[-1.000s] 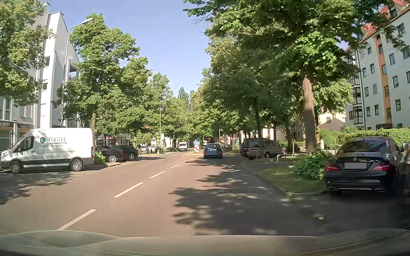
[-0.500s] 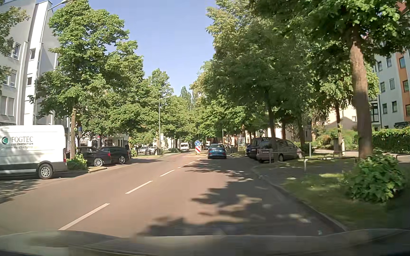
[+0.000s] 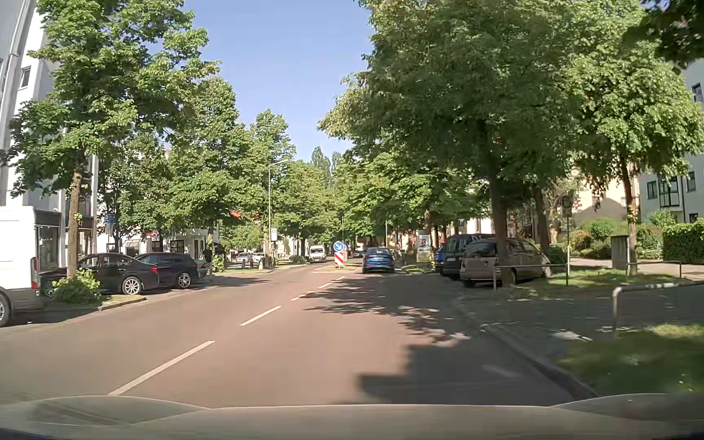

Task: Follow the waypoints while adhering to traffic rules and regulations

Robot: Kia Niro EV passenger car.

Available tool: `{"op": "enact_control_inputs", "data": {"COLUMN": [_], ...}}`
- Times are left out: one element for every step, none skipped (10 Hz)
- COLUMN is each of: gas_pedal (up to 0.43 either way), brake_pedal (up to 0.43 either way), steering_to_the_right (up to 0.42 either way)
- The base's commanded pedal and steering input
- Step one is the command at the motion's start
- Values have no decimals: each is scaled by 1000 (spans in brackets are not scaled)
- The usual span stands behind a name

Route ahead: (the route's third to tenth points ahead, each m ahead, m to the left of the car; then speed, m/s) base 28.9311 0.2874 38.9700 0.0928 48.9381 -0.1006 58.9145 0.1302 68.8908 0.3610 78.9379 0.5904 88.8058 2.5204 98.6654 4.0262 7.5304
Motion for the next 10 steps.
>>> {"op": "enact_control_inputs", "data": {"gas_pedal": [67, 67, 67, 67, 67, 59, 47, 20, 0, 0], "brake_pedal": [0, 0, 0, 0, 0, 0, 0, 0, 0, 0], "steering_to_the_right": [-4, -3, -1, 1, 3, 4, 4, 4, 4, 4]}}
